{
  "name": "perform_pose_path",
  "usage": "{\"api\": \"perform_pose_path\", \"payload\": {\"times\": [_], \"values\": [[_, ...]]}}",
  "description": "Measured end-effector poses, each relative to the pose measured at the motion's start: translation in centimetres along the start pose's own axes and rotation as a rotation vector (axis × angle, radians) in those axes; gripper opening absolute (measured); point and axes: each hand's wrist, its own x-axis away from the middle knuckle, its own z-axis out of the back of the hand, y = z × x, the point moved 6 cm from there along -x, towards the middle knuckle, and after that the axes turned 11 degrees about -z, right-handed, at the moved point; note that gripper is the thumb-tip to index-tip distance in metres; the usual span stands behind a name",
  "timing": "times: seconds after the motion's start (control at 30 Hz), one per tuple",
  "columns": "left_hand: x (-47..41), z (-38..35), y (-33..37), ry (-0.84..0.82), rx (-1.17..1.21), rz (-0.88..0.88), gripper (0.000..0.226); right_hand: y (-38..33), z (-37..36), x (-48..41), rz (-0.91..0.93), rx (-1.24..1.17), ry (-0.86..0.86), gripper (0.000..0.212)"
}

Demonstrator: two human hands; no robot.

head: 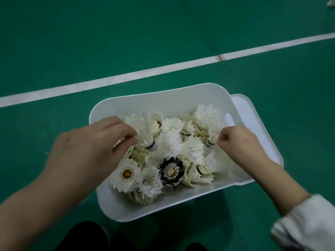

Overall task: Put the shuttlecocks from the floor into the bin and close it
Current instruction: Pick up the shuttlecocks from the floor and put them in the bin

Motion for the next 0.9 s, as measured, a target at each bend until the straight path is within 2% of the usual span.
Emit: {"api": "perform_pose_path", "payload": {"times": [0.13,0.2,0.27,0.33,0.4,0.43,0.5,0.57,0.6,0.7,0.77,0.83,0.9], "values": [[-0.3,0.1,0.4,-0.007,-0.014,-0.017,0.017,0.0,-3.1,-1.1,0.01,0.156,-0.081,0.018],[-0.5,0.0,0.6,-0.014,-0.013,-0.028,0.017,-0.2,-3.4,-1.1,0.013,0.142,-0.113,0.016],[-0.6,-0.1,0.9,-0.026,-0.01,-0.036,0.017,-0.5,-2.7,-0.5,0.005,0.143,-0.15,0.025],[-0.7,-0.2,1.1,-0.034,-0.002,-0.058,0.018,-1.3,-0.4,0.7,0.054,0.132,-0.039,0.032],[-0.9,-0.3,1.4,-0.035,0.01,-0.093,0.018,-3.5,3.0,3.4,0.2,-0.061,0.111,0.03],[-1.0,-0.4,1.5,-0.035,0.018,-0.115,0.018,-5.1,4.2,5.1,0.308,-0.2,0.109,0.03],[-1.3,-0.6,1.9,-0.034,0.04,-0.155,0.021,-8.5,4.9,8.0,0.524,-0.379,-0.055,0.037],[-1.3,-0.8,2.2,-0.035,0.057,-0.181,0.024,-10.4,3.3,9.4,0.642,-0.329,-0.193,0.042],[-1.3,-0.9,2.4,-0.044,0.064,-0.195,0.024,-10.8,2.6,9.5,0.659,-0.281,-0.186,0.039],[-0.8,-1.3,2.8,-0.081,0.098,-0.225,0.023,-11.3,2.6,9.4,0.693,-0.249,-0.038,0.016],[-0.8,-1.0,2.8,-0.065,0.148,-0.191,0.022,-11.2,3.0,9.4,0.678,-0.25,-0.043,0.013],[-0.7,-0.6,2.3,-0.019,0.25,-0.091,0.028,-9.8,3.8,8.7,0.553,-0.295,-0.055,0.013],[-0.7,-0.4,1.6,0.014,0.342,-0.015,0.035,-6.8,5.3,6.7,0.389,-0.349,0.054,0.004]]}}
